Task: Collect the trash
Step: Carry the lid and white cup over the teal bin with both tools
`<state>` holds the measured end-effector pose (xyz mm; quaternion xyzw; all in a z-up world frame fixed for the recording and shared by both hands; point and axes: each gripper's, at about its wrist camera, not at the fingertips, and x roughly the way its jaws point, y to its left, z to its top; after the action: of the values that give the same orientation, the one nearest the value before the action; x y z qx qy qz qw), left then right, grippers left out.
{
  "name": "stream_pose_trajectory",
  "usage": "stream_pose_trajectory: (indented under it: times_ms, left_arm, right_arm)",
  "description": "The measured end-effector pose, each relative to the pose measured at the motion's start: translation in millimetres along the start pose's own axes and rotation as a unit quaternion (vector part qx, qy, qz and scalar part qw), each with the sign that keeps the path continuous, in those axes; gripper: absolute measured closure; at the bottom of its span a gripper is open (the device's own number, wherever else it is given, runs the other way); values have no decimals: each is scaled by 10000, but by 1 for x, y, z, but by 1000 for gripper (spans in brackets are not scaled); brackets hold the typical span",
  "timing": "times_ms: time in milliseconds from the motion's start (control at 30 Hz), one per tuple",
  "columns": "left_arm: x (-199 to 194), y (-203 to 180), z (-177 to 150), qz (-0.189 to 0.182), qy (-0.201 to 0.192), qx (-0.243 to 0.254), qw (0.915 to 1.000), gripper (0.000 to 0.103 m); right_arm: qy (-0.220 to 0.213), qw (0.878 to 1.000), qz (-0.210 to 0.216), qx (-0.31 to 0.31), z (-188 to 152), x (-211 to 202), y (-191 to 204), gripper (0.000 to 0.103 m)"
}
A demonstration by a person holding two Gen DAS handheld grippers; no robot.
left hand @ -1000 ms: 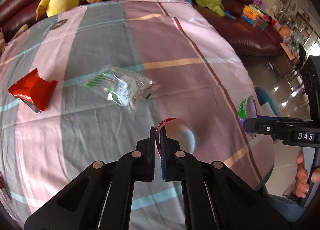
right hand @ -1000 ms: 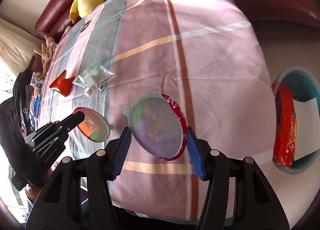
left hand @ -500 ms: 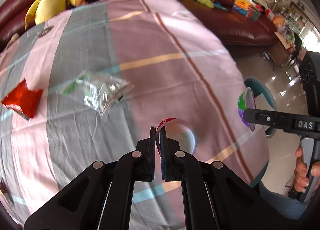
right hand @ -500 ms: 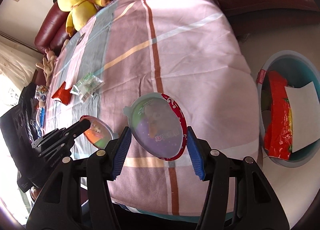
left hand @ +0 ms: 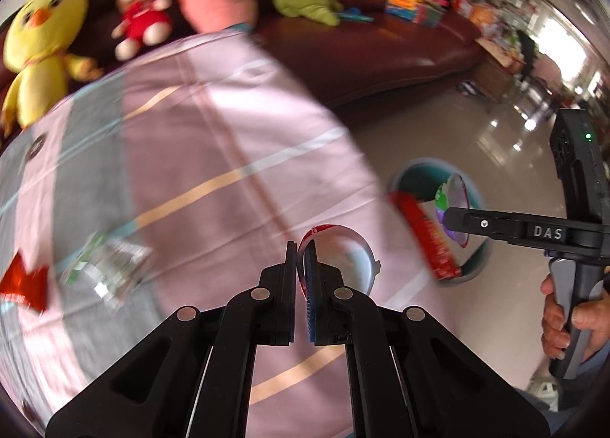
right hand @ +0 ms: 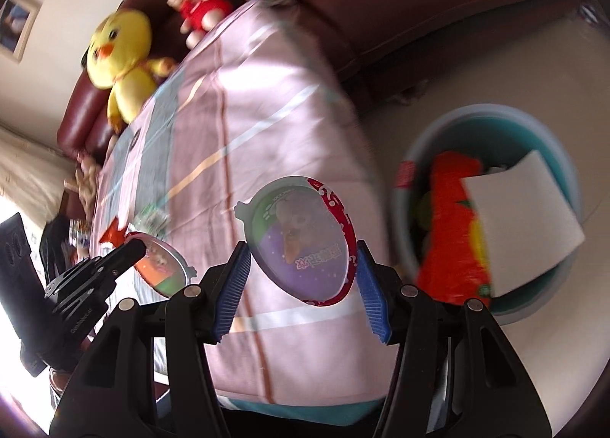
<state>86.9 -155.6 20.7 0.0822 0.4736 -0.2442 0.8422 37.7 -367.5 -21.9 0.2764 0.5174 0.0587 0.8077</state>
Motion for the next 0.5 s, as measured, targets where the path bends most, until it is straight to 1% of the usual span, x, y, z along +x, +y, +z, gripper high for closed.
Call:
stream_pose_trajectory:
  times_ms: [167,233,333,433,500]
  left_arm:
    - [24,-58,19,-348,82,497,9981,98]
    - [39,-81,23,-500,203,644,9965,98]
    - [60,-107,27,-628,391,796,9941,98]
    - [82,-127,26,-723,616,887,9915,98]
    - [96,-139,26,-721,753,965,9899,98]
  right_arm:
    - [-408,9977,-249,489,4,-36,-56,50]
    - [-504,9959,-374,652,3,-46,-76,50]
    - [-532,9930,-535,905,1,-53,-109,50]
    - [-512,9911,-580,1082,-3,-52,-130,50]
    - [-493,9902,-619,1151,-6,-50,-138,50]
